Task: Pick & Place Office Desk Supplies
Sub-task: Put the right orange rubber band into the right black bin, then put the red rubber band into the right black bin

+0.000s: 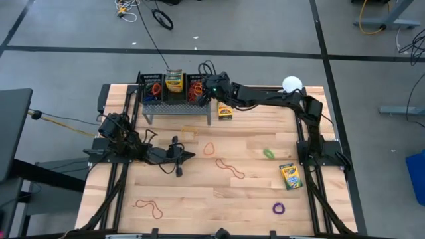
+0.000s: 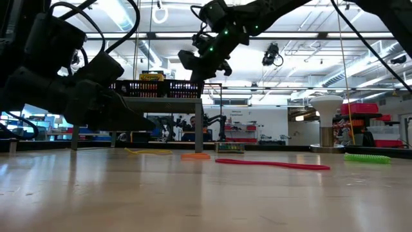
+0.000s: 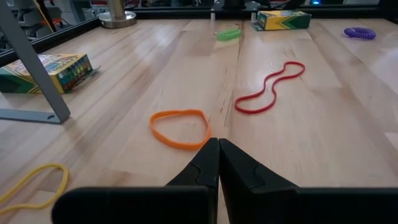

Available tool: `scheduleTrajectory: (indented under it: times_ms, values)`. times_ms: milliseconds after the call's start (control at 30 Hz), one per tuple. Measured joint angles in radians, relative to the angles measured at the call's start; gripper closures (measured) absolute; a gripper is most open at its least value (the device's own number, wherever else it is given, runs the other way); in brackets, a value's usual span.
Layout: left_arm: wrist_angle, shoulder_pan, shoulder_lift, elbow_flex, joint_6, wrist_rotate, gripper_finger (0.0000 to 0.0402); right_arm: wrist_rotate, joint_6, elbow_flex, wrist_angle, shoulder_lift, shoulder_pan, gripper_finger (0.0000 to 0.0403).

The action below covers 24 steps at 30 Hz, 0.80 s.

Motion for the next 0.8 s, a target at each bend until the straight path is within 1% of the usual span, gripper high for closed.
scheduleTrajectory:
  times_ms: [133,300,400,433,500,567,633,733,800]
  values:
    - [-0.001,0.0,0.0,0.0,0.003,0.0,0.039,0.028,0.0,0.0,0.025,0.0,0.004,0.0312]
    - [-0.004,0.0,0.0,0.0,-0.001,0.0,0.039,0.031,-0.01,0.0,0.026,-0.015,0.017,0.0248]
    - [-0.006,0.0,0.0,0.0,-0.001,0.0,0.039,0.021,-0.034,-0.001,0.007,-0.038,0.032,0.0233]
    - [-0.006,0.0,0.0,0.0,-0.001,0.0,0.039,0.018,-0.046,-0.001,-0.003,-0.055,0.039,0.0235]
    - [-0.009,0.0,0.0,0.0,-0.001,0.0,0.039,0.014,-0.078,-0.001,-0.015,-0.095,0.057,0.0252]
    - [-0.009,0.0,0.0,0.0,0.001,0.0,0.039,0.013,-0.105,-0.001,-0.06,-0.133,0.084,0.0281]
    - [-0.012,0.0,0.0,0.0,0.004,0.0,0.039,0.01,-0.129,-0.007,-0.1,-0.164,0.114,0.0319]
    - [-0.011,0.002,0.0,0.0,0.004,-0.001,0.039,0.011,-0.161,-0.074,-0.089,-0.217,0.16,0.0379]
    - [-0.012,0.002,0.0,0.0,0.004,-0.001,0.039,0.01,-0.17,-0.151,-0.042,-0.251,0.186,0.0394]
